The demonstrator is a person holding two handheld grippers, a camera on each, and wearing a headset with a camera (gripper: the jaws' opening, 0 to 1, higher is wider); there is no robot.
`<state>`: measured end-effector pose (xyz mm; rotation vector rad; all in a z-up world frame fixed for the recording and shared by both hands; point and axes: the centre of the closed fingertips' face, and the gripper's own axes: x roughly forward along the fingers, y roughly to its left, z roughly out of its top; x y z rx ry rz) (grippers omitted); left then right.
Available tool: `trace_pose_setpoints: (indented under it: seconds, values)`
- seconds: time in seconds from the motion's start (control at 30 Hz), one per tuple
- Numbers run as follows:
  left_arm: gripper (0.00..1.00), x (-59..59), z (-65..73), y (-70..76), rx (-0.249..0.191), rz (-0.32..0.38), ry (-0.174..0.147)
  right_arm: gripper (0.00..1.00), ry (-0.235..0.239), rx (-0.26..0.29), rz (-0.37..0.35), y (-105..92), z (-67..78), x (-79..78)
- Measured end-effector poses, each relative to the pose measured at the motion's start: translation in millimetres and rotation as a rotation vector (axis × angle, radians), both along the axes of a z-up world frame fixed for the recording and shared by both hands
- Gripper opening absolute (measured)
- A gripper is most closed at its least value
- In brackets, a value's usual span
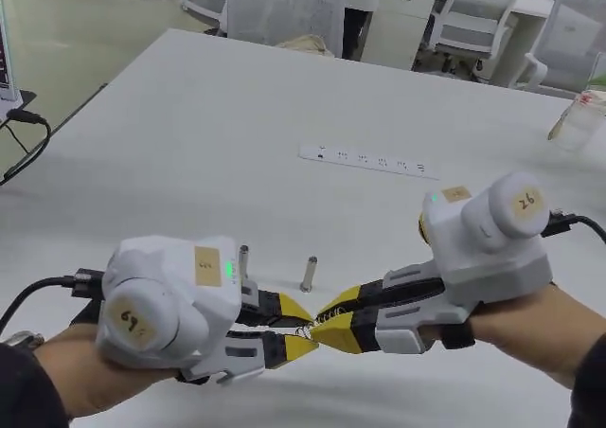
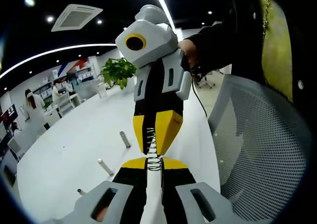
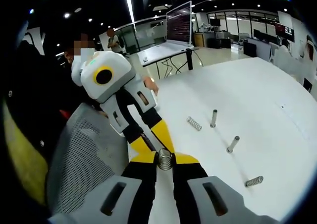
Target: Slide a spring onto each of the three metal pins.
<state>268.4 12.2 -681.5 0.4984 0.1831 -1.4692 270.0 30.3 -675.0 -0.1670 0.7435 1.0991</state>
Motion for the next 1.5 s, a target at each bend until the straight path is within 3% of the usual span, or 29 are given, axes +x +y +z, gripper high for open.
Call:
trace_pose_setpoints:
  seconds: [0.87,1.17,1.3,1.5]
  values:
    - [0.02,-1.6,-1.4,-2.8,0.003,0.003,0.005,0.08,0.012,-0.137,0.079,-1.1,-3.6,-3.0]
    - [0.04,0.7,-0.7,-3.4,-0.014,0.026,0.042,0.08,0.014,-0.178,0.096,-2.3,-3.0,-1.9]
    - [0.11,-0.3,-1.3,-4.1,-0.020,0.031,0.069,0.08,0.014,-0.187,0.100,-3.1,-3.3,-2.0]
    - [0.17,0.5,-2.3,-2.7,-0.027,0.038,0.084,0.08,0.013,-0.194,0.100,-4.5,-3.6,-1.6]
